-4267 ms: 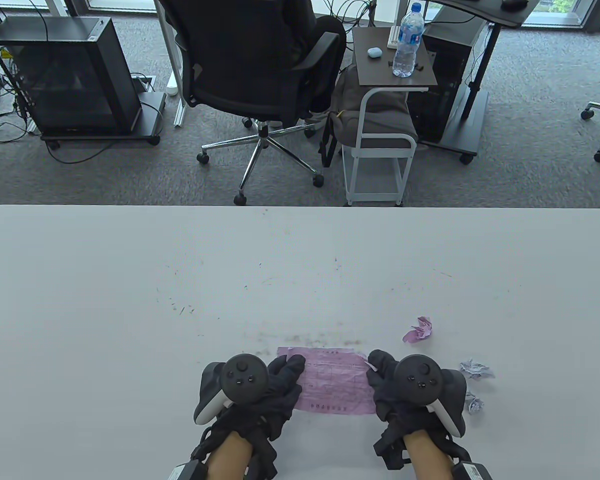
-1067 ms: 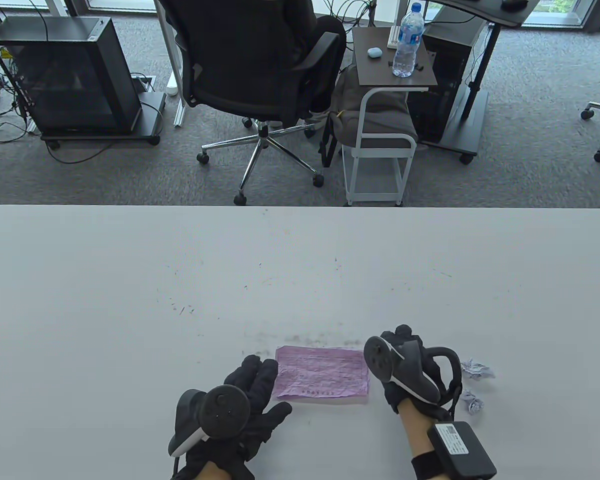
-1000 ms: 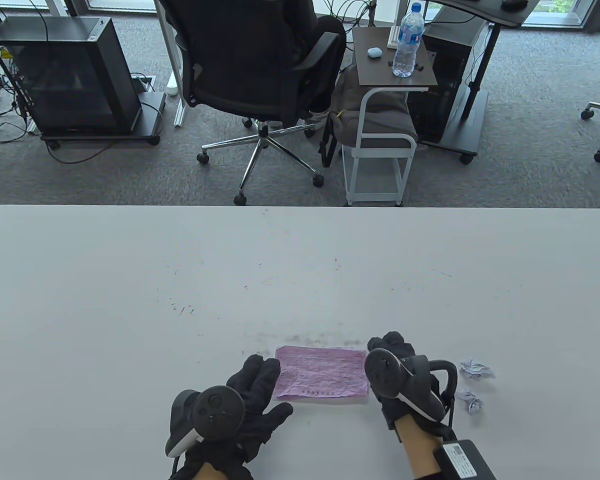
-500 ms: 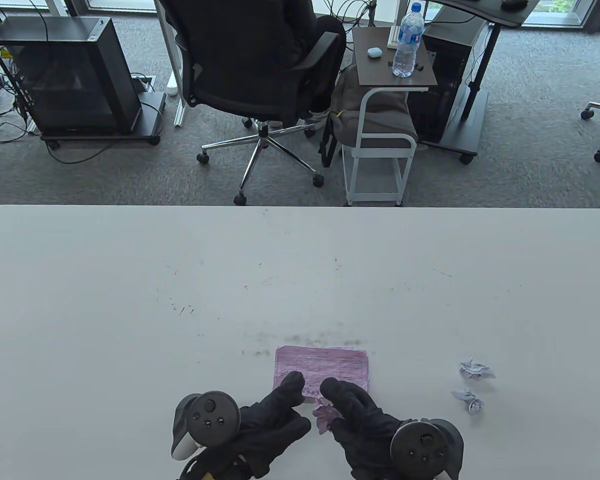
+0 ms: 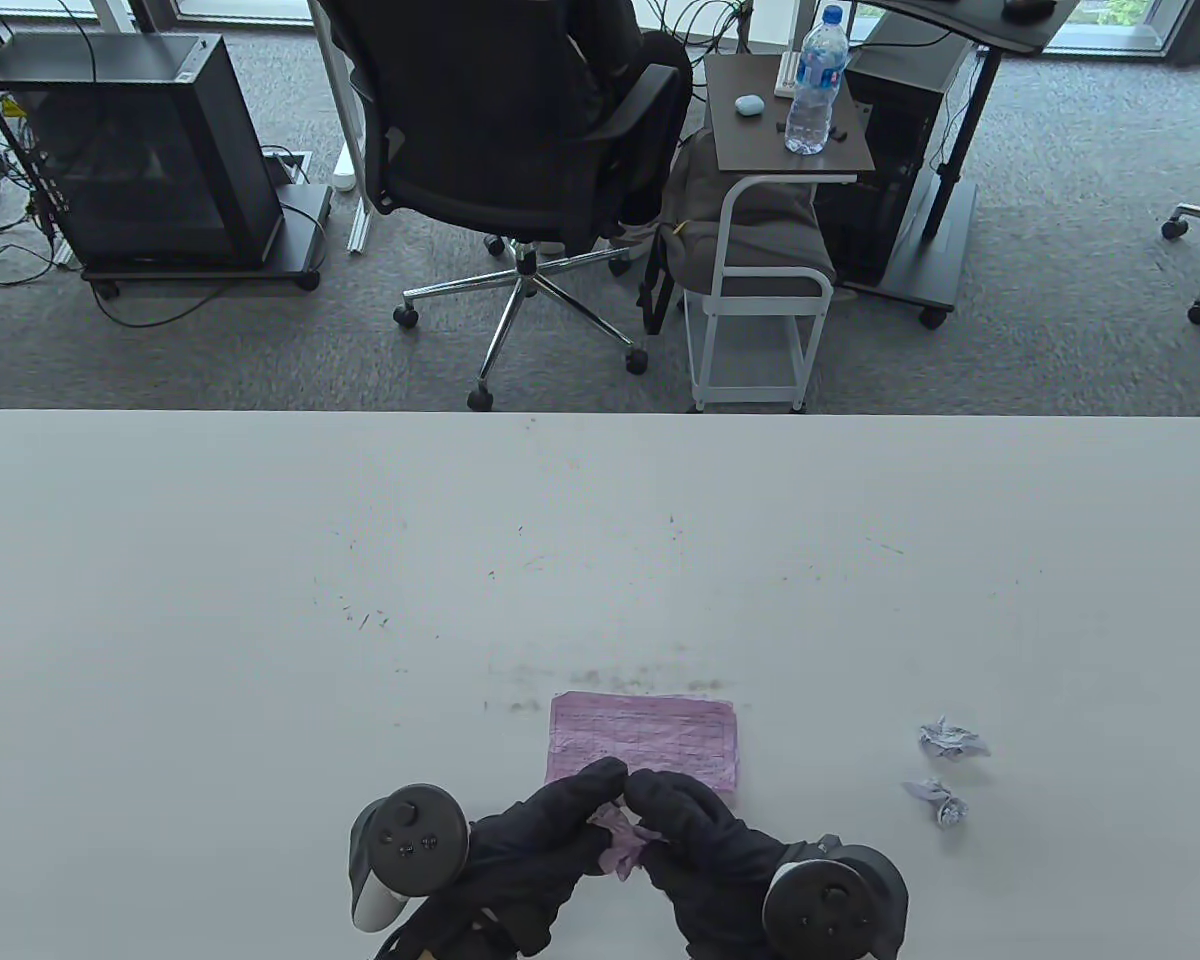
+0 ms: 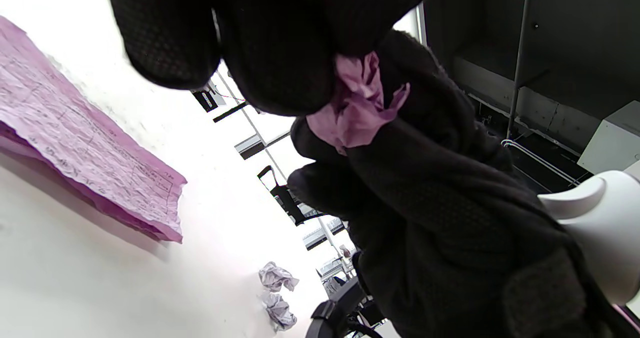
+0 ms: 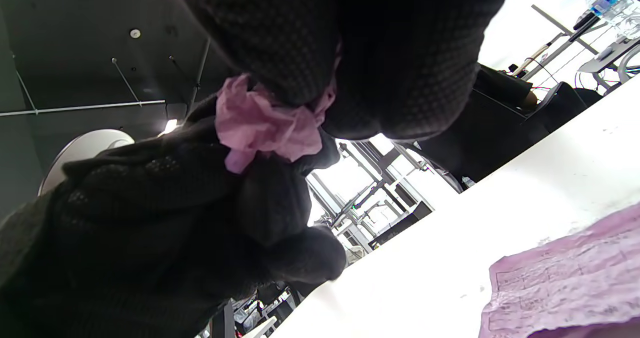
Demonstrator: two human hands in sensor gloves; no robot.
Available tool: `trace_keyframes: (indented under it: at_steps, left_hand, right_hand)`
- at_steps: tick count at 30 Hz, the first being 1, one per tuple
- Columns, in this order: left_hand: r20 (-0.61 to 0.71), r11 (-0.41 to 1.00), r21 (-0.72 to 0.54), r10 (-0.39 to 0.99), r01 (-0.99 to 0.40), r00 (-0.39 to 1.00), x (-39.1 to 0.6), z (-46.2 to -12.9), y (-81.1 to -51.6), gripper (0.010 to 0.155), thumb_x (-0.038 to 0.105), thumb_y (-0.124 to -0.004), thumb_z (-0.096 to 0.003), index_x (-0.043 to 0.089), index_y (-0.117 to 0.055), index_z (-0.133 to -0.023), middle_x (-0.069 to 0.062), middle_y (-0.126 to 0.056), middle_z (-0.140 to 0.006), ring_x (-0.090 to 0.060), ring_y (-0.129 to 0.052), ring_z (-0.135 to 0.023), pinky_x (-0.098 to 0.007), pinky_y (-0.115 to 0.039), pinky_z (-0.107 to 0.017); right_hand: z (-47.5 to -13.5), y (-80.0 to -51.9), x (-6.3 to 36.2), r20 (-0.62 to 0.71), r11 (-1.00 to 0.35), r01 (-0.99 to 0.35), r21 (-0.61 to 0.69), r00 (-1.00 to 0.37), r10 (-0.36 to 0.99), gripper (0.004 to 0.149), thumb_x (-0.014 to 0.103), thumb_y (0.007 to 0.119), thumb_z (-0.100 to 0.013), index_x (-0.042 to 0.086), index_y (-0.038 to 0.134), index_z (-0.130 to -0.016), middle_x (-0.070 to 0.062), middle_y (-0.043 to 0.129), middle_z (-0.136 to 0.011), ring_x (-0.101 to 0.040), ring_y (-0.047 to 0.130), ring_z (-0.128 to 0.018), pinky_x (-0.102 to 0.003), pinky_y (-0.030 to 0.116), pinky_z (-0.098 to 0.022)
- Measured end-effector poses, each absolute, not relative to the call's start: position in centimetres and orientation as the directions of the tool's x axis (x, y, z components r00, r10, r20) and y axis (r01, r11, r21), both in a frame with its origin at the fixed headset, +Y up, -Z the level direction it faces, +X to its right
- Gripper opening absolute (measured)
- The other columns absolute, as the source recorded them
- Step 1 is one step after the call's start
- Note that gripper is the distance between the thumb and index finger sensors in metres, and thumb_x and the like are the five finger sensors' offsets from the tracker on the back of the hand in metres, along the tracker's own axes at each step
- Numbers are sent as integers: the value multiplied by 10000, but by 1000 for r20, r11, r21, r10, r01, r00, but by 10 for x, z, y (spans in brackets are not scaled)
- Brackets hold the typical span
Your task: Flatten crumpled invoices and stack
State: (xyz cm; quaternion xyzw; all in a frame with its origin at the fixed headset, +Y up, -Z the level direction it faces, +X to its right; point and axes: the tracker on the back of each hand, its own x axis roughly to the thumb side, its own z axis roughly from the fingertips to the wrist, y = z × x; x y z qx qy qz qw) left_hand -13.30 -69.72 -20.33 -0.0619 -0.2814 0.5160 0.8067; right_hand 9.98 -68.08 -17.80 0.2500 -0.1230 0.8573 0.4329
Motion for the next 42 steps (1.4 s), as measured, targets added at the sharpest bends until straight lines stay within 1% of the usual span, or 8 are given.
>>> trace_keyframes:
  at_steps: [8, 13, 20, 23, 27, 29, 34, 42]
  left_hand:
    - [355, 460, -346, 871, -818, 340, -136, -204, -700, 439, 185, -710, -588, 149, -719, -1025, -187, -854, -784, -200, -1010, -455, -496, -860, -471]
    - [378, 486, -264, 847, -833, 375, -137, -201, -697, 428, 191, -701, -589, 117, -717, -1011, -175, -838, -798, -196, -1009, -482, -487, -861, -488]
    - [374, 458, -259, 859, -850, 349, -136, -201, -698, 435, 184, -699, -587, 50, -716, -1000, -194, -831, -825, -216, -1023, -523, -500, -863, -509]
    - [351, 431, -286, 878, -856, 325, -137, -202, -700, 455, 242, -670, -605, 35, -699, -1008, -205, -805, -850, -240, -1008, -547, -516, -841, -519]
    - [449, 511, -459, 839, -727, 307, -129, -202, -702, 910, 640, -692, -512, 169, -262, -1161, -235, -193, -1129, -484, -641, -938, -605, -661, -632]
    - [507, 598, -474, 785, -646, 356, -122, -199, -699, 974, 623, -764, -478, 172, -224, -1152, -214, -101, -1121, -489, -578, -976, -618, -636, -646]
    - [545, 689, -297, 691, -661, 475, -123, -200, -694, 556, 317, -744, -575, 57, -647, -1057, -216, -748, -934, -282, -980, -655, -503, -833, -519]
    - [394, 460, -273, 855, -845, 338, -145, -207, -701, 502, 308, -682, -598, 50, -706, -1028, -249, -775, -919, -322, -995, -647, -520, -836, -505]
  right_hand:
    - [-182, -686, 110, 480, -532, -846, 24, -457, 748, 436, 219, 761, -518, 120, 693, -937, -263, 813, -868, -297, 1002, -563, -351, 938, -348]
    - [-186, -697, 104, 409, -447, -863, 234, -330, 851, 776, 518, 746, -502, 56, 444, -1048, -339, 637, -981, -403, 925, -650, -427, 883, -410]
    - [-190, -703, 106, 336, -340, -928, 152, -275, 901, 519, 212, 816, -509, 54, 615, -960, -197, 879, -747, -265, 1015, -474, -345, 932, -281]
    - [-190, -699, 112, 350, -363, -923, 127, -301, 887, 464, 196, 811, -508, 81, 657, -930, -182, 877, -744, -259, 1003, -471, -346, 918, -279]
    - [-188, -696, 114, 386, -436, -896, 86, -374, 843, 451, 202, 816, -506, 91, 674, -918, -174, 882, -738, -254, 1000, -464, -342, 912, -275]
    - [-187, -695, 111, 409, -471, -879, 78, -403, 819, 453, 206, 819, -504, 91, 676, -918, -171, 887, -735, -248, 1002, -458, -337, 912, -270]
    - [-184, -694, 107, 441, -505, -858, 92, -419, 794, 463, 199, 823, -498, 88, 675, -922, -175, 890, -733, -250, 1004, -457, -341, 912, -268]
    - [-187, -694, 111, 427, -558, -827, 69, -481, 765, 477, 192, 822, -496, 83, 663, -933, -175, 884, -743, -259, 1001, -469, -349, 911, -277]
